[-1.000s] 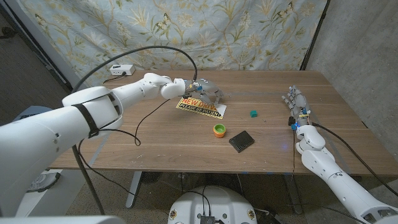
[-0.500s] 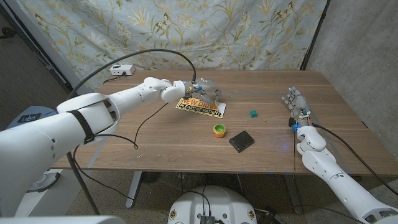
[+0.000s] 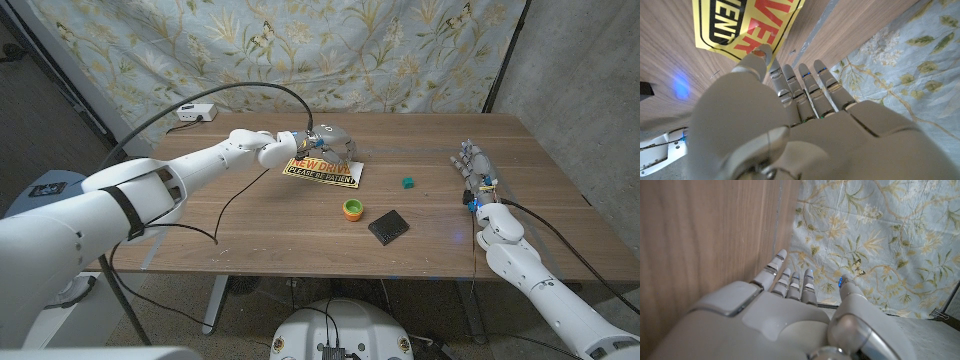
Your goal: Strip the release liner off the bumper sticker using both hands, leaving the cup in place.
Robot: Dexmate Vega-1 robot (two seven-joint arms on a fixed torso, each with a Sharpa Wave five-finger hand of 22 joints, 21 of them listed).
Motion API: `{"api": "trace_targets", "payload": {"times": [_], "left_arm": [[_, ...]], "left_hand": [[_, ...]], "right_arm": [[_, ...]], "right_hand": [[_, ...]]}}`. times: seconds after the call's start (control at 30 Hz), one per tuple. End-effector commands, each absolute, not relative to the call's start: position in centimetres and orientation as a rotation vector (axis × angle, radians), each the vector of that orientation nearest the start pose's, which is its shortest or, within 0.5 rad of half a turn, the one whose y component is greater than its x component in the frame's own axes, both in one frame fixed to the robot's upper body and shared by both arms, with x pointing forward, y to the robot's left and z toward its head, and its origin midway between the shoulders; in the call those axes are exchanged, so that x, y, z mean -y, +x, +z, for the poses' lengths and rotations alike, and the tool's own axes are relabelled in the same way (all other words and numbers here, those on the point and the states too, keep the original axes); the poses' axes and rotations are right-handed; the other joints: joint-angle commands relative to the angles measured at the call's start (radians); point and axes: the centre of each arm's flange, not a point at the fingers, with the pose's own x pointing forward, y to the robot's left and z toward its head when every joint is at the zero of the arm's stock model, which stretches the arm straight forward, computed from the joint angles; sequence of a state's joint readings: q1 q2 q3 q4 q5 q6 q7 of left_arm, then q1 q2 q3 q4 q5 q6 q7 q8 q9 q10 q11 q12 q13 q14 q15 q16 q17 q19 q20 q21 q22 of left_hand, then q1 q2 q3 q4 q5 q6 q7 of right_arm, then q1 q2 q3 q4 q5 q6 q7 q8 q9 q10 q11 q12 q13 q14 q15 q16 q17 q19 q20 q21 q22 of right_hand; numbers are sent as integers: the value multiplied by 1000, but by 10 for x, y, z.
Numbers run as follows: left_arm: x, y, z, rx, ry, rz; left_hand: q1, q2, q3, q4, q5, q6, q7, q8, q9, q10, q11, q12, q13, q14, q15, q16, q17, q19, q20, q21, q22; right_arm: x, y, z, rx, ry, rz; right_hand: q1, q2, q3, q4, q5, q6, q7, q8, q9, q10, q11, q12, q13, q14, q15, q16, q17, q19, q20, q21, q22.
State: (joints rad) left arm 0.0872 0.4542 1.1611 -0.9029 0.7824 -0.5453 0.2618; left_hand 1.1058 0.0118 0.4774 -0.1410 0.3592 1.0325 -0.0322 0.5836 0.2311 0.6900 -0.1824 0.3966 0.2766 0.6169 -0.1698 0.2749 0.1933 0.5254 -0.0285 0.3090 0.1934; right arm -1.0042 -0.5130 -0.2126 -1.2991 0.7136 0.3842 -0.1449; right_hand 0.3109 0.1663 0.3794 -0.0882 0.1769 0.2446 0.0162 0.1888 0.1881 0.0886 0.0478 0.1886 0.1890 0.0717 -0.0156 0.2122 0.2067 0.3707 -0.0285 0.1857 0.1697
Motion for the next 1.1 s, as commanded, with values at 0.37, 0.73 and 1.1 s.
{"api": "trace_targets", "payload": {"times": [0.37,0.73,1.1], "left_arm": [[-90,664,74,1162,1741,-341],[-88,664,81,1207,1710,-308],[-82,663,84,1270,1669,-305]], "left_hand": [[-9,2,12,-5,17,28,12,29,-1,12,-3,6,12,17,1,-2,8,10,-3,10,2],[-13,1,14,-5,21,26,11,30,-5,16,-8,6,18,20,-1,-6,10,7,-3,10,2],[-19,1,17,-5,26,26,9,32,-8,17,-8,5,25,19,-2,-12,13,2,-3,9,2]], "right_arm": [[375,612,-65,622,153,-67],[368,607,-54,644,116,-44],[357,599,-40,660,34,9]], "right_hand": [[9,-1,3,-2,-1,3,8,5,3,-1,1,7,1,-2,3,6,2,-1,8,8,2],[13,-2,5,-5,-1,9,12,7,3,2,3,8,1,0,3,6,1,-1,10,8,2],[30,-9,10,-21,0,26,30,11,2,12,9,10,1,6,9,4,-5,1,13,9,1]]}}
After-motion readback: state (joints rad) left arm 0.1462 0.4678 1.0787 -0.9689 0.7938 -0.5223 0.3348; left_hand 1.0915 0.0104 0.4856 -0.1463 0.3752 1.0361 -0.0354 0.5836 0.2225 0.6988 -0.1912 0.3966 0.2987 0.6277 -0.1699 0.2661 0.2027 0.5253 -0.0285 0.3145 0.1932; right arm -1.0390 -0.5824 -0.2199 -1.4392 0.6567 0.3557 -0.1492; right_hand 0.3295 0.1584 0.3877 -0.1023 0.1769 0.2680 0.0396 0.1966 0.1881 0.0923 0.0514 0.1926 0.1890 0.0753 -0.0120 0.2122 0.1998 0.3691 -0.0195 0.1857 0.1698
